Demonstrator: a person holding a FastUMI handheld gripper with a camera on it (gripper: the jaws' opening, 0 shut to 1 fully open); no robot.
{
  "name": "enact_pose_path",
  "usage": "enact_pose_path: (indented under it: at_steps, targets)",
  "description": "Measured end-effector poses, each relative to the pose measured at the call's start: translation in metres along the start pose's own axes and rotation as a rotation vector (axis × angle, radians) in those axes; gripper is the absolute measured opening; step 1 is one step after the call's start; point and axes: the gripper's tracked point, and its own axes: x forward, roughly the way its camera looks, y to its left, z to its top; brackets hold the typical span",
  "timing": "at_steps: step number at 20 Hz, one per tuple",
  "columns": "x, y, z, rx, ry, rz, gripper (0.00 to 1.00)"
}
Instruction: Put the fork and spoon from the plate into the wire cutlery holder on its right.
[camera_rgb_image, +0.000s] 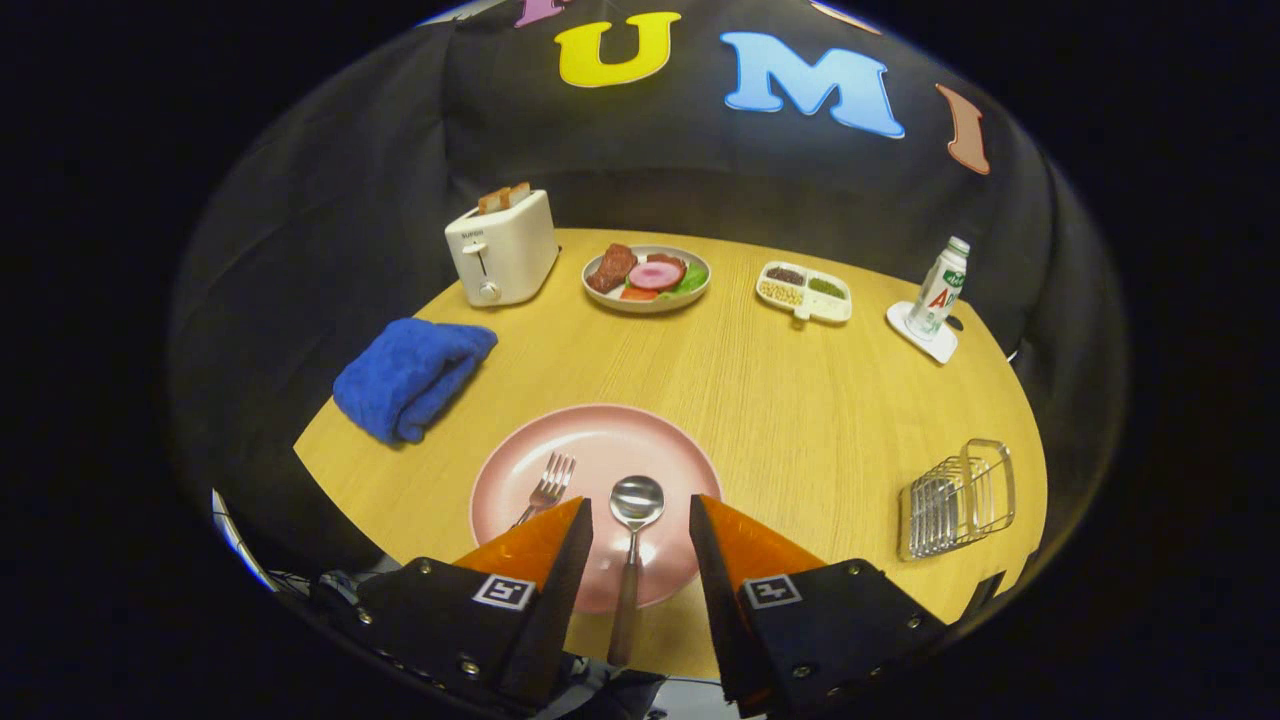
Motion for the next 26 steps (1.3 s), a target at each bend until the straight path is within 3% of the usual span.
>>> enact_pose_path:
  at_steps: [9,10,12,14,15,16,19,20,26]
  targets:
    - [0.041,0.013,-0.053,-0.010,0.184,0.040,0.61]
    - [0.045,0.009,-0.047,-0.015,0.188,0.009,0.61]
    - [0.050,0.003,-0.062,-0.004,0.229,-0.003,0.19]
    - [0.050,0.014,-0.068,0.017,0.254,0.027,0.21]
    - [0.051,0.008,-0.069,0.019,0.249,0.001,0.21]
    - [0.052,0.008,-0.065,0.028,0.256,0.008,0.13]
    - [0.056,0.008,-0.065,0.039,0.252,0.000,0.13]
    - [0.055,0.009,-0.065,0.060,0.260,0.011,0.03]
    - [0.046,0.007,-0.052,0.135,0.228,0.038,0.04]
